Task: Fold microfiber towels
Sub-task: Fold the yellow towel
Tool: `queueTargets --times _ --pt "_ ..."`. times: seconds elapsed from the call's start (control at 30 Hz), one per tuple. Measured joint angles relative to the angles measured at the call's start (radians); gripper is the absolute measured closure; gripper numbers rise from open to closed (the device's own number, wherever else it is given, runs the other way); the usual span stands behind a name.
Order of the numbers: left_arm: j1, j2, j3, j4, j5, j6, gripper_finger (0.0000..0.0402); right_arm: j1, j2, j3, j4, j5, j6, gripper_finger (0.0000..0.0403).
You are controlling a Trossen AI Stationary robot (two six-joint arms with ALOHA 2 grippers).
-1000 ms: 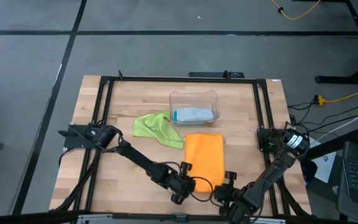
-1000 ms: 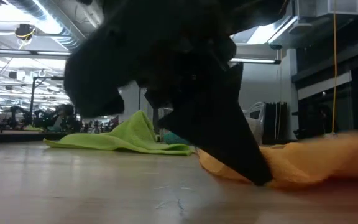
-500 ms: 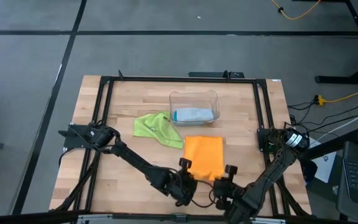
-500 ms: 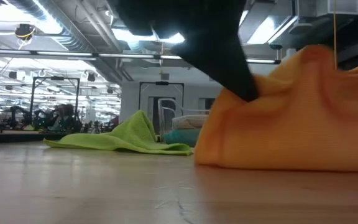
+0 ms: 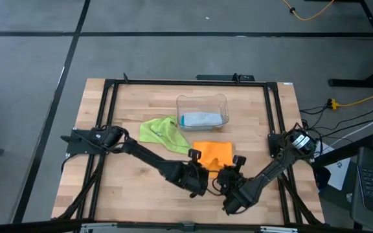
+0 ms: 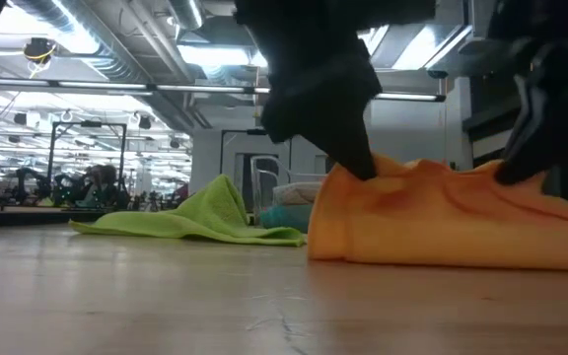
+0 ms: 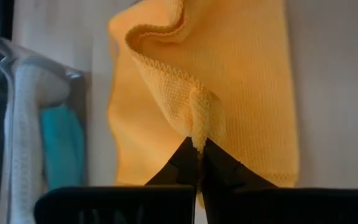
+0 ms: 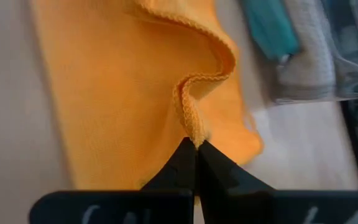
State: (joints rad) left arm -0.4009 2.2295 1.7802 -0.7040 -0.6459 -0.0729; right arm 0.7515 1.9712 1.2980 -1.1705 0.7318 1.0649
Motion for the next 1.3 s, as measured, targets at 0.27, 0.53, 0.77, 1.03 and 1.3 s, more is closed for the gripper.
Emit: queueTargets --times 0.27,0.53,0.77,1.03,1.3 --pt "0.082 -0.002 0.001 -0.023 0.078 -0.004 0.0401 -0.07 -0.001 -0.081 -0.001 0.002 -0.006 0.0396" --pt "0.131 -0.002 0.001 -0.058 0.107 -0.075 0.0359 -0.108 -0.001 -0.095 -0.007 0.007 -0.021 0.0337" --pt "0.157 -0.002 0.001 -0.101 0.068 -0.083 0.0297 -0.12 -0.001 -0.092 -0.058 0.026 -0.019 0.0284" --pt "0.148 -0.061 0.003 -0.222 -0.156 -0.161 0.026 -0.111 -0.002 0.018 -0.377 0.026 0.128 0.0278" --pt "0.1 -0.136 0.002 -0.306 0.066 -0.309 0.0258 -0.064 -0.012 0.084 -0.367 -0.056 0.165 0.0279"
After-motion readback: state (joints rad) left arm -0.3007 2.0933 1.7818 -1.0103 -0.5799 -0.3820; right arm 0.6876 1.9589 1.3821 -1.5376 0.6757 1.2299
